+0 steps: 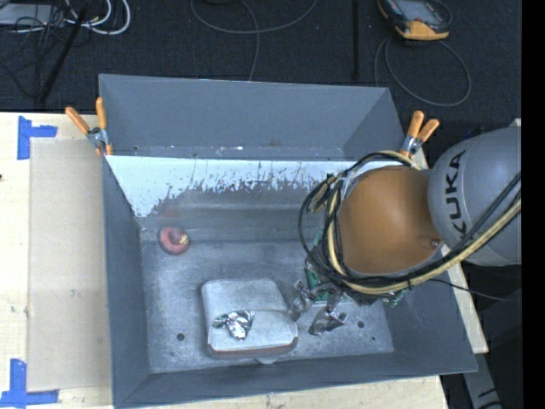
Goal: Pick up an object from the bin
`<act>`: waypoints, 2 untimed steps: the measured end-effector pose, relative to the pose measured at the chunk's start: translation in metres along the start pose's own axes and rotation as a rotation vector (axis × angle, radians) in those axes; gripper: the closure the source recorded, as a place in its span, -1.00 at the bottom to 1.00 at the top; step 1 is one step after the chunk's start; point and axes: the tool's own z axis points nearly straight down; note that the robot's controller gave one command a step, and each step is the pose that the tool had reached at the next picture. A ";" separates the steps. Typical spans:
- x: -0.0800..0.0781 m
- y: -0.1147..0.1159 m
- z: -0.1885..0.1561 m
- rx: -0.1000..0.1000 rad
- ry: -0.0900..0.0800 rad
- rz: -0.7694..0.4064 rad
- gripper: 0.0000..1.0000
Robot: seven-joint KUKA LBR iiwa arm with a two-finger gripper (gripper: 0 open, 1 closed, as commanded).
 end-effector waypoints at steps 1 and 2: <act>0.022 0.011 0.004 0.001 -0.002 -0.026 1.00; 0.041 -0.003 -0.006 0.005 -0.005 -0.013 1.00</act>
Offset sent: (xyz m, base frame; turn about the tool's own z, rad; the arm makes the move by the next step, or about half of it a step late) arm -0.0216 -0.0098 -0.0028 -0.0288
